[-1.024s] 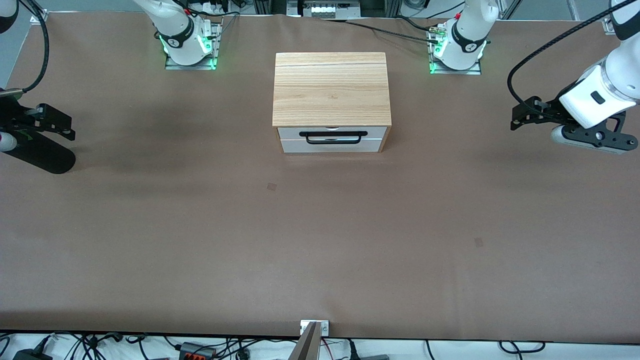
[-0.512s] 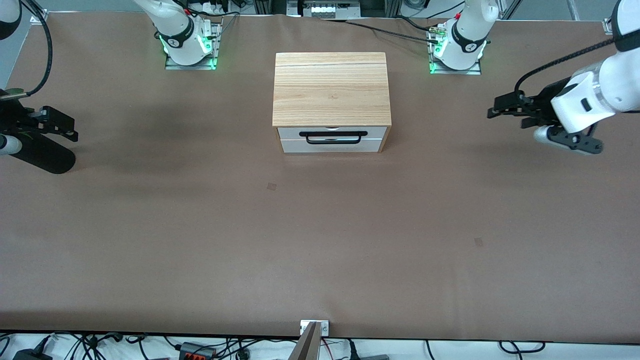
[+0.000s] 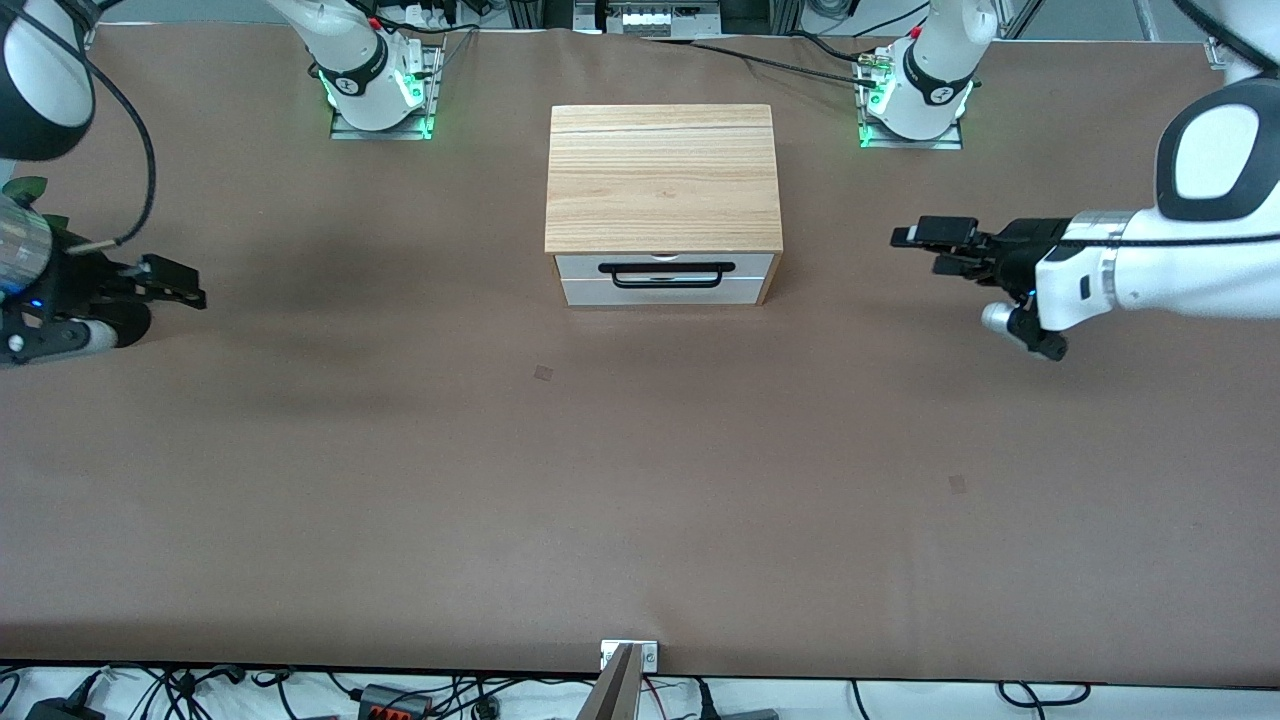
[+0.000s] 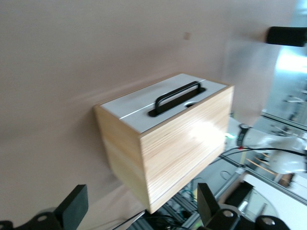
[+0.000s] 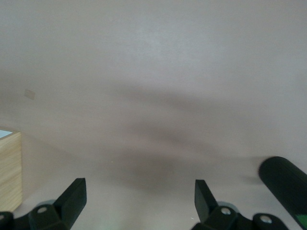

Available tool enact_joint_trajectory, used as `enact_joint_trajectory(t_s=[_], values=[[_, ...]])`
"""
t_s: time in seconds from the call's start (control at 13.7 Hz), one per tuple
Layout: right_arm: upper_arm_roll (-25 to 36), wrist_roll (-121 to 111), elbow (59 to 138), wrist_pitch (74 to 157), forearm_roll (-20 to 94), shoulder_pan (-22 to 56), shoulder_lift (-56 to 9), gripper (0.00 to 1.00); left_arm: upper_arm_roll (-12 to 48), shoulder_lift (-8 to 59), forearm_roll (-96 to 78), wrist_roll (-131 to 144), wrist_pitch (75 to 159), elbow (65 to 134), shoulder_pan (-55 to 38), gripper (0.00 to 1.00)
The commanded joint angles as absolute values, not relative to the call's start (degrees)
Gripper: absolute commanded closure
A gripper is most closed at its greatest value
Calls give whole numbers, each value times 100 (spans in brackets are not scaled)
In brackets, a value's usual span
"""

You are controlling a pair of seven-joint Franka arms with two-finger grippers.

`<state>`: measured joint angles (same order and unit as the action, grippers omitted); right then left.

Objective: Pull top drawer with both arms simultaneously
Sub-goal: 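Move the left gripper toward the drawer handle while the right gripper approaches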

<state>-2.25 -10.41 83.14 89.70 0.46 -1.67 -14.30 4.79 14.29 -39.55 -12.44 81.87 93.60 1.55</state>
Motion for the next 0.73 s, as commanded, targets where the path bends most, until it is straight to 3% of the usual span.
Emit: enact_joint_trajectory(t_s=[0.0, 0.37, 0.66], values=[[-220, -1116, 8262, 9017, 158, -27, -1581, 0, 536, 1651, -4681, -1983, 8541, 9552, 176, 0], [-228, -975, 8235, 9570, 499, 395, -2249, 0, 562, 2030, -6385, -3241, 9149, 10500, 132, 0], [-211, -1063, 8262, 9660, 2300, 352, -2688, 0, 904, 2284, -7618, -4682, 9764, 11372, 97, 0]])
